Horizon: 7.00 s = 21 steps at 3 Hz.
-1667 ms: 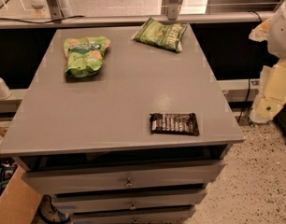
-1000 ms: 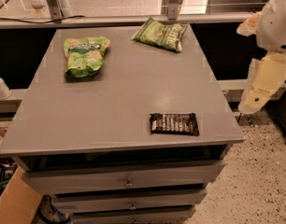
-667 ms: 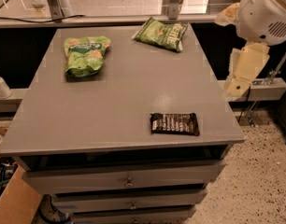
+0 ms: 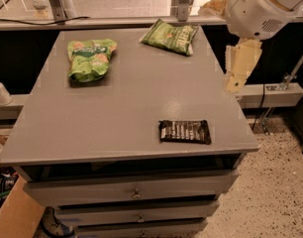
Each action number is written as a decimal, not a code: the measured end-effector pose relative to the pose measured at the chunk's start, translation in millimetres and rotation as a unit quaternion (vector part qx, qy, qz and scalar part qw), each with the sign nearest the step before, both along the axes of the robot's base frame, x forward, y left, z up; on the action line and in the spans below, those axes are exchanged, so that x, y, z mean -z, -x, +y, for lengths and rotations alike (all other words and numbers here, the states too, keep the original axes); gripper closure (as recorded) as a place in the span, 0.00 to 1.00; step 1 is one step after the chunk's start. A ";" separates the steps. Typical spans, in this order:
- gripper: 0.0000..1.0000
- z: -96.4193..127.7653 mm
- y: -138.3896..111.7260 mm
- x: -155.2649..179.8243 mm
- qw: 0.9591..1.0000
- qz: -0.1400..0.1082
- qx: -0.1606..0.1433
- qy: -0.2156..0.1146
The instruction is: Move green rice chip bag near rxbar chocolate
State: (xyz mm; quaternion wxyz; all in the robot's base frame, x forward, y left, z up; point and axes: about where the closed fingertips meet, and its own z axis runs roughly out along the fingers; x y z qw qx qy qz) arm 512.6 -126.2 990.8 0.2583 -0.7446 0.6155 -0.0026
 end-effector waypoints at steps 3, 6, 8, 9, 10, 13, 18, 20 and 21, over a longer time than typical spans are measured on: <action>0.00 17.1 -17.2 11.1 0.998 -0.024 -0.058 0.028; 0.00 101.9 -103.3 113.6 0.926 -0.028 -0.368 0.082; 0.00 183.1 -121.4 143.3 0.873 -0.045 -0.485 0.020; 0.00 217.2 -113.8 138.7 0.860 -0.062 -0.507 -0.011; 0.00 219.9 -113.3 138.5 0.859 -0.064 -0.508 -0.014; 0.00 165.2 -136.8 89.4 0.879 -0.181 -0.437 0.061; 0.00 196.9 -197.8 45.9 0.869 -0.353 -0.345 -0.029; 0.00 249.1 -220.7 41.8 0.839 -0.346 -0.420 -0.024; 0.00 270.0 -227.3 50.0 0.827 -0.330 -0.455 0.006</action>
Offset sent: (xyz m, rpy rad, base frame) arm 0.0012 -0.0003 0.0008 -0.0337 -0.0239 0.0177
